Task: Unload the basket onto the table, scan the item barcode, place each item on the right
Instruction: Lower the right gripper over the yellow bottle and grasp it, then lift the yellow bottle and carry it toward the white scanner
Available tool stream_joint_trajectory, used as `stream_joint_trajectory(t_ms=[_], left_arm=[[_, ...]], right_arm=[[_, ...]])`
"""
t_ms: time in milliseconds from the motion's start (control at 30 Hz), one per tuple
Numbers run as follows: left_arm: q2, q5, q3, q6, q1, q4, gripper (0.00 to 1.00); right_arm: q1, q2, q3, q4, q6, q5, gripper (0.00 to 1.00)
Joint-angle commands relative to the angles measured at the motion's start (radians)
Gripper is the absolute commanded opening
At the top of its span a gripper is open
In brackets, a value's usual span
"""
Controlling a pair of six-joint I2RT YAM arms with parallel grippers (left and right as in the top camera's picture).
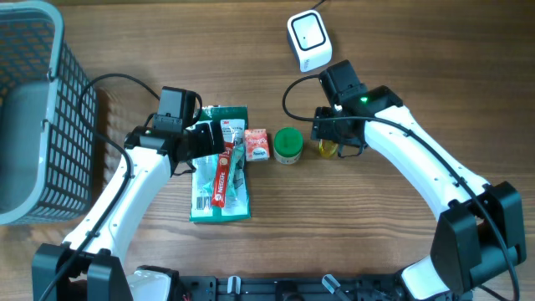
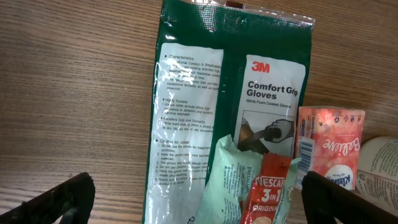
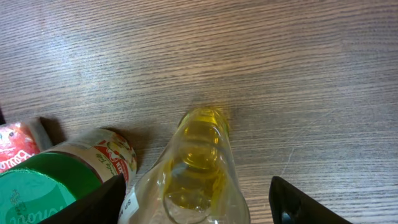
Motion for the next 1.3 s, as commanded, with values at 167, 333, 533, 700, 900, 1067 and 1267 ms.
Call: stream_joint_trajectory(t_ms=[167, 333, 533, 700, 900, 1067, 1267], left_arm=[[-0.017, -0.01, 0.017, -0.013, 0.002, 0.0, 1.0], [-0.017, -0.01, 0.017, -0.013, 0.002, 0.0, 1.0], [-0.017, -0.01, 0.017, -0.013, 0.002, 0.0, 1.0], [-0.017, -0.01, 0.017, -0.013, 0.002, 0.0, 1.0], [-0.017, -0.01, 0.017, -0.013, 0.002, 0.0, 1.0], [-0.017, -0.01, 0.017, -0.013, 0.002, 0.0, 1.0], [-0.017, -0.01, 0.017, -0.013, 0.002, 0.0, 1.0]], right_arm=[[0.0, -0.008, 0.036, -0.01, 0.032, 0.013, 0.74], [0.0, -0.008, 0.036, -0.034, 0.153, 0.012, 0.64], [0.0, -0.008, 0.035, -0.035, 0.126, 0.013, 0.54], [0.0, -0.008, 0.035, -0.032, -0.147, 0.013, 0.46], [0.0, -0.008, 0.033, -0.047, -0.235, 0.013, 0.73], [0.0, -0.008, 0.033, -0.043, -0.176, 0.018, 0.78], [0.0, -0.008, 0.033, -0.031, -0.097, 0.024, 0.47]])
